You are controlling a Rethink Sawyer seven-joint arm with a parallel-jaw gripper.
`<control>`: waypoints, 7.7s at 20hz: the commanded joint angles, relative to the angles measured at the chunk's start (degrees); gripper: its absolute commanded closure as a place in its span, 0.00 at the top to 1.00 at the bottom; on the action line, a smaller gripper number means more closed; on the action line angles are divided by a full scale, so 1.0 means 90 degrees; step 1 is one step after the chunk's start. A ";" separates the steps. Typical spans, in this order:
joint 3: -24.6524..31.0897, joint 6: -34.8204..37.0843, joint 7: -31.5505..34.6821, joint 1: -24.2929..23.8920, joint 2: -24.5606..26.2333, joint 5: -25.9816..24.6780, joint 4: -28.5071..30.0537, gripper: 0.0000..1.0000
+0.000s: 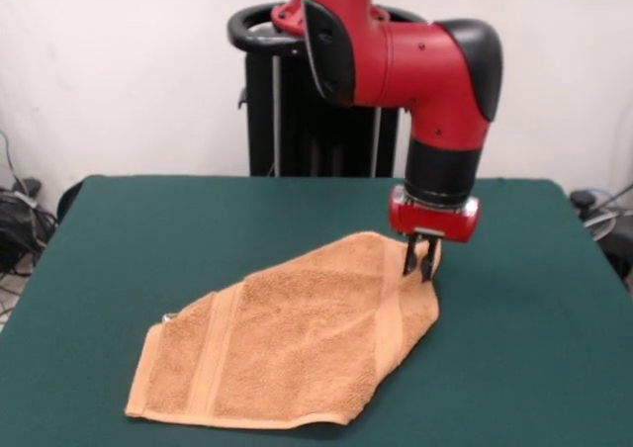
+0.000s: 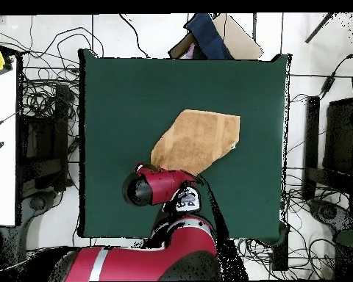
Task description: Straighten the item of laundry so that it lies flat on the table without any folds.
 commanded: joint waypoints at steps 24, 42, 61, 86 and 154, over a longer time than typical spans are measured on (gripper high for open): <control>0.0657 -0.0450 0.0267 -0.0871 -0.0202 -0.1140 0.1271 1.00; 0.0324 0.0129 0.1271 0.0190 -0.1823 0.0801 0.1144 1.00; -0.1695 -0.1512 0.1129 0.2087 0.0457 0.2120 -0.0148 1.00; -0.4483 0.1153 0.1495 0.3949 0.2422 0.4493 -0.2710 1.00; -0.4760 0.1772 0.2118 0.4554 0.4805 0.4562 -0.3586 1.00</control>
